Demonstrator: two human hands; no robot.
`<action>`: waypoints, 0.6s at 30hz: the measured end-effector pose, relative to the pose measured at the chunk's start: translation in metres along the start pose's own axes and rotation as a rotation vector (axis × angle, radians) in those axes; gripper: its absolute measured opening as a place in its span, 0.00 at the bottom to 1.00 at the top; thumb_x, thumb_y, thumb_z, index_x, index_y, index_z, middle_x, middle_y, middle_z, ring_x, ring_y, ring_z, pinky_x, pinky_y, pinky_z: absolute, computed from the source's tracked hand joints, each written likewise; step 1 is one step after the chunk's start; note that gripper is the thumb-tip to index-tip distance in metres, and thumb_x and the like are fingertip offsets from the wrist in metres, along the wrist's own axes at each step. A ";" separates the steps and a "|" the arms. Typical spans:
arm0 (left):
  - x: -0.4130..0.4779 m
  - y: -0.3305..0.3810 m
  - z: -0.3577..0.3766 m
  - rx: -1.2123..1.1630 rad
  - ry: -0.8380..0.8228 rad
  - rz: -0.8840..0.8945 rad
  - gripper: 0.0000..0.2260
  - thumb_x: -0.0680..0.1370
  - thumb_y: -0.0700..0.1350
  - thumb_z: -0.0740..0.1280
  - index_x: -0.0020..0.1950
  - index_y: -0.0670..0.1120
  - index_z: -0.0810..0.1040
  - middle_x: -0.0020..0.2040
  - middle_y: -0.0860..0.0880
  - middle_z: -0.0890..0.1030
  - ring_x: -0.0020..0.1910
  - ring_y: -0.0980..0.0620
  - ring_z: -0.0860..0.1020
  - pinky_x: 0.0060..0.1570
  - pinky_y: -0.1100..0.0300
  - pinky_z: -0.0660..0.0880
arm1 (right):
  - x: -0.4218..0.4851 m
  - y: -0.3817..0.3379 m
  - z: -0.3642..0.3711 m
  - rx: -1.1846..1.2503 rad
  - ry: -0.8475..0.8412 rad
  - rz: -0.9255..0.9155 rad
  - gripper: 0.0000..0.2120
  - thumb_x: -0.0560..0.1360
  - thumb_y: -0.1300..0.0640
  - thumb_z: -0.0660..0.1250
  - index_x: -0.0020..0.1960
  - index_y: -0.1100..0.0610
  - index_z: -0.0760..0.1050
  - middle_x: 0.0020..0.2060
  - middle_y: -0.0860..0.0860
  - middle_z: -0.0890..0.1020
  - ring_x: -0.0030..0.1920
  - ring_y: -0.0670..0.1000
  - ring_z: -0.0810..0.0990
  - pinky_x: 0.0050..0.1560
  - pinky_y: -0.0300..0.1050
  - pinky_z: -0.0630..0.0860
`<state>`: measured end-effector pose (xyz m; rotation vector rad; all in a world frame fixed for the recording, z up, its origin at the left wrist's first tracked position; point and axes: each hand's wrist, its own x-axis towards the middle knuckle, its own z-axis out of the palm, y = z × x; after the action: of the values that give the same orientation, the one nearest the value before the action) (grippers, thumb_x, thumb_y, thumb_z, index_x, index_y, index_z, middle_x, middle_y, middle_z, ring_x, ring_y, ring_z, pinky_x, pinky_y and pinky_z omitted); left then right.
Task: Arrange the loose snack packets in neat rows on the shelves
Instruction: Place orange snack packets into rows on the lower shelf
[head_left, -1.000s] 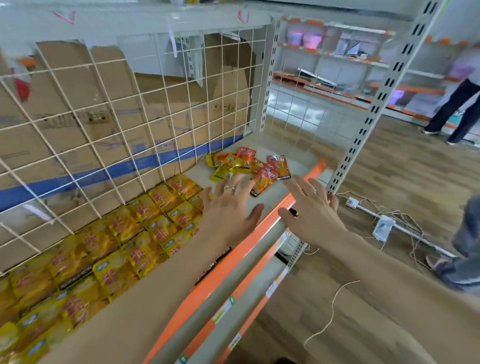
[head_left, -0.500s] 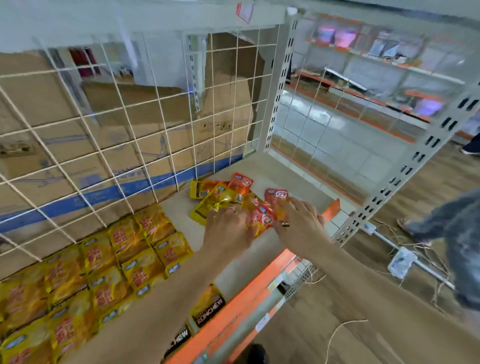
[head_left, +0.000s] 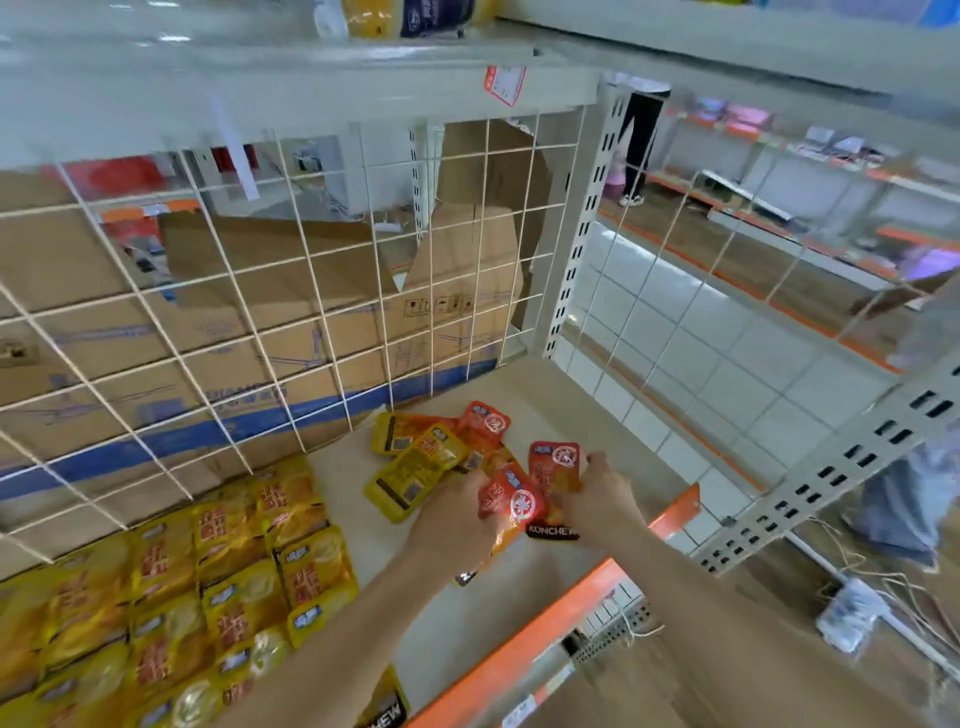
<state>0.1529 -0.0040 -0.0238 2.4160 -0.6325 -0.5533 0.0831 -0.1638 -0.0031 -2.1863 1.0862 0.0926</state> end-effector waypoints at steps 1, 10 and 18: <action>-0.001 -0.002 -0.003 -0.084 -0.006 -0.029 0.13 0.75 0.47 0.70 0.58 0.46 0.77 0.54 0.49 0.82 0.56 0.48 0.79 0.54 0.59 0.73 | 0.001 -0.001 -0.003 0.021 -0.028 0.015 0.08 0.74 0.57 0.69 0.49 0.57 0.71 0.41 0.54 0.78 0.42 0.54 0.78 0.36 0.41 0.72; -0.021 -0.007 -0.058 -0.681 0.037 -0.159 0.11 0.79 0.47 0.72 0.59 0.53 0.74 0.53 0.52 0.81 0.48 0.54 0.80 0.47 0.60 0.75 | -0.027 -0.015 -0.023 0.308 0.028 -0.029 0.07 0.76 0.56 0.67 0.42 0.57 0.81 0.35 0.52 0.83 0.36 0.51 0.79 0.39 0.43 0.72; -0.069 -0.018 -0.117 -0.859 0.230 -0.024 0.06 0.75 0.40 0.75 0.45 0.52 0.82 0.45 0.49 0.86 0.45 0.50 0.84 0.50 0.55 0.79 | -0.099 -0.066 -0.027 0.429 0.065 -0.239 0.06 0.77 0.57 0.67 0.44 0.56 0.82 0.33 0.50 0.82 0.31 0.44 0.79 0.34 0.39 0.74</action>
<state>0.1629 0.0965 0.0690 1.6359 -0.1930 -0.4260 0.0607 -0.0851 0.0876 -1.9177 0.7839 -0.2944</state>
